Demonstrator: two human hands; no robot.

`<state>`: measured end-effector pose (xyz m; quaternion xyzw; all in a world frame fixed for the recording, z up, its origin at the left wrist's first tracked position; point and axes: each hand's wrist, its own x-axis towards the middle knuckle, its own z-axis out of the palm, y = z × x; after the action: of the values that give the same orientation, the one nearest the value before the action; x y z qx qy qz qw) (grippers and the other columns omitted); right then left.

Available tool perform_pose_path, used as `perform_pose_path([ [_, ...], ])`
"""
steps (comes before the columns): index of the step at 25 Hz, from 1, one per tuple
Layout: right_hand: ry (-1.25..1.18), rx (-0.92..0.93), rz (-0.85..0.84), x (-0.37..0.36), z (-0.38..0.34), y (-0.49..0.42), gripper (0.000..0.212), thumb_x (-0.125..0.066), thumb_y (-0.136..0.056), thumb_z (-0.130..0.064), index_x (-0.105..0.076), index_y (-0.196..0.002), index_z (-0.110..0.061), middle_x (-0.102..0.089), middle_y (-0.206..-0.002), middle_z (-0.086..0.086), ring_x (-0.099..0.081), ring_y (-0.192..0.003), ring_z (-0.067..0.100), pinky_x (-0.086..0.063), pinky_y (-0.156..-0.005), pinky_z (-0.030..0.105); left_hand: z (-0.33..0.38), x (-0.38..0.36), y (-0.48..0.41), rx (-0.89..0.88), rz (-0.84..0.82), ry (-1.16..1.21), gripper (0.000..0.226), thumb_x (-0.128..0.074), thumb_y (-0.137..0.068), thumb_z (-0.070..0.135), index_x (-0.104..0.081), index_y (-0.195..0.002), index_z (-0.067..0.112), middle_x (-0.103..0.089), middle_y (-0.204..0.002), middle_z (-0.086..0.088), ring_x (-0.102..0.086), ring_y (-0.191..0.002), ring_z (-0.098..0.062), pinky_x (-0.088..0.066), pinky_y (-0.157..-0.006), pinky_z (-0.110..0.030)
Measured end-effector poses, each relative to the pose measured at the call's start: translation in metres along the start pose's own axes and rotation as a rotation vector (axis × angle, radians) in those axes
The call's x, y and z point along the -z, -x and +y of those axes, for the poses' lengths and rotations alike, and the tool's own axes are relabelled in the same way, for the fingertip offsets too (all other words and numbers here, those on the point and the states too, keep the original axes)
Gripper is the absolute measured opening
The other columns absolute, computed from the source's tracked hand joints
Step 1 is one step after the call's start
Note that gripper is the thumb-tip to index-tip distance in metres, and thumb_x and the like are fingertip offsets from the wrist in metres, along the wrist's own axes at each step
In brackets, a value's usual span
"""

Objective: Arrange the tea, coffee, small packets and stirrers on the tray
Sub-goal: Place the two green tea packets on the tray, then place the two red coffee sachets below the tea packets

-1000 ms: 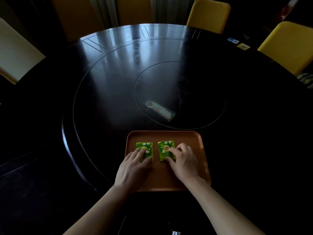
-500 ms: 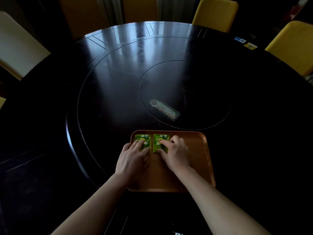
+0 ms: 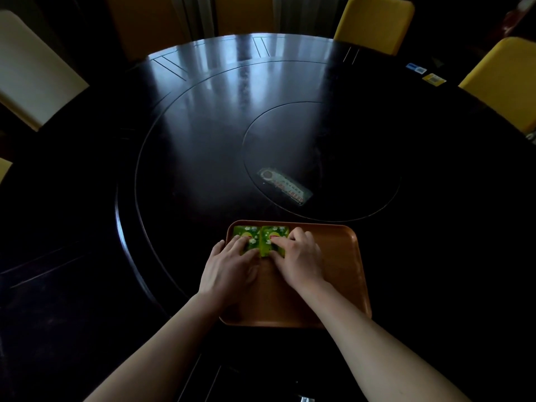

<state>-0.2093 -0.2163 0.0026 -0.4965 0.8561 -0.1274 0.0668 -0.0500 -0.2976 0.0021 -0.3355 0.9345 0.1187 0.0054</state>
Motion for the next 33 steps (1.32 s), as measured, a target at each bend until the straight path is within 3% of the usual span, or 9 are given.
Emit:
perform_pose_path([
  [12, -0.115, -0.017, 0.002, 0.005, 0.005, 0.016, 0.039, -0.067, -0.086, -0.037, -0.062, -0.123, -0.028, -0.055, -0.105, 0.003, -0.050, -0.099, 0.025, -0.045, -0.076, 0.037, -0.002, 0.006, 0.013, -0.005, 0.029, 0.007, 0.048, -0.058, -0.087, 0.040, -0.057, -0.134, 0.028, -0.047, -0.149, -0.010, -0.038, -0.140, -0.031, -0.037, -0.108, -0.044],
  [17, -0.244, -0.036, 0.005, 0.030, 0.005, 0.062, 0.028, -0.068, -0.085, -0.029, -0.069, -0.110, -0.017, -0.063, -0.106, 0.009, -0.056, -0.101, 0.030, -0.047, -0.087, 0.041, 0.009, 0.018, 0.064, -0.040, 0.158, 0.126, 0.039, -0.055, -0.082, 0.036, -0.068, -0.116, 0.020, -0.064, -0.116, -0.011, -0.059, -0.105, -0.036, -0.047, -0.086, -0.044],
  [21, -0.384, -0.062, 0.090, 0.044, 0.001, 0.136, 0.022, -0.071, -0.082, -0.023, -0.071, -0.103, -0.016, -0.066, -0.091, 0.002, -0.061, -0.083, 0.022, -0.051, -0.079, 0.034, 0.020, 0.002, 0.145, -0.083, 0.216, 0.238, 0.028, -0.060, -0.085, 0.027, -0.068, -0.111, 0.019, -0.063, -0.103, -0.005, -0.059, -0.090, -0.028, -0.047, -0.077, -0.043],
  [24, -0.438, -0.116, 0.108, 0.042, -0.001, 0.219, 0.018, -0.070, -0.082, -0.023, -0.070, -0.099, -0.018, -0.064, -0.084, -0.004, -0.058, -0.071, 0.014, -0.049, -0.071, 0.026, 0.024, -0.017, 0.222, -0.103, 0.118, 0.336, 0.026, -0.064, -0.084, 0.025, -0.070, -0.109, 0.019, -0.063, -0.096, -0.002, -0.061, -0.086, -0.025, -0.051, -0.074, -0.041],
  [26, -0.447, -0.188, 0.035, 0.033, -0.003, 0.277, 0.017, -0.069, -0.083, -0.023, -0.070, -0.100, -0.020, -0.063, -0.083, -0.007, -0.057, -0.068, 0.010, -0.050, -0.068, 0.026, 0.022, -0.032, 0.264, -0.095, -0.010, 0.361, 0.029, -0.073, -0.082, 0.025, -0.070, -0.111, 0.021, -0.063, -0.093, 0.000, -0.062, -0.084, -0.024, -0.053, -0.072, -0.040],
  [30, -0.323, -0.224, -0.190, 0.005, -0.019, 0.345, 0.029, -0.068, -0.088, -0.026, -0.066, -0.116, -0.020, -0.063, -0.101, -0.006, -0.059, -0.094, 0.014, -0.044, -0.079, 0.020, 0.017, -0.053, 0.301, 0.002, -0.264, 0.269, 0.059, -0.070, -0.081, 0.053, -0.058, -0.132, 0.025, -0.060, -0.111, 0.000, -0.059, -0.103, -0.023, -0.052, -0.084, -0.039],
  [33, -0.225, -0.114, -0.209, -0.008, -0.034, 0.342, 0.043, -0.070, -0.087, -0.028, -0.059, -0.127, -0.018, -0.060, -0.118, -0.004, -0.053, -0.109, 0.018, -0.044, -0.091, 0.025, 0.021, -0.061, 0.306, 0.041, -0.274, 0.146, 0.070, -0.068, -0.075, 0.063, -0.057, -0.132, 0.024, -0.058, -0.117, -0.002, -0.056, -0.107, -0.024, -0.050, -0.086, -0.038],
])
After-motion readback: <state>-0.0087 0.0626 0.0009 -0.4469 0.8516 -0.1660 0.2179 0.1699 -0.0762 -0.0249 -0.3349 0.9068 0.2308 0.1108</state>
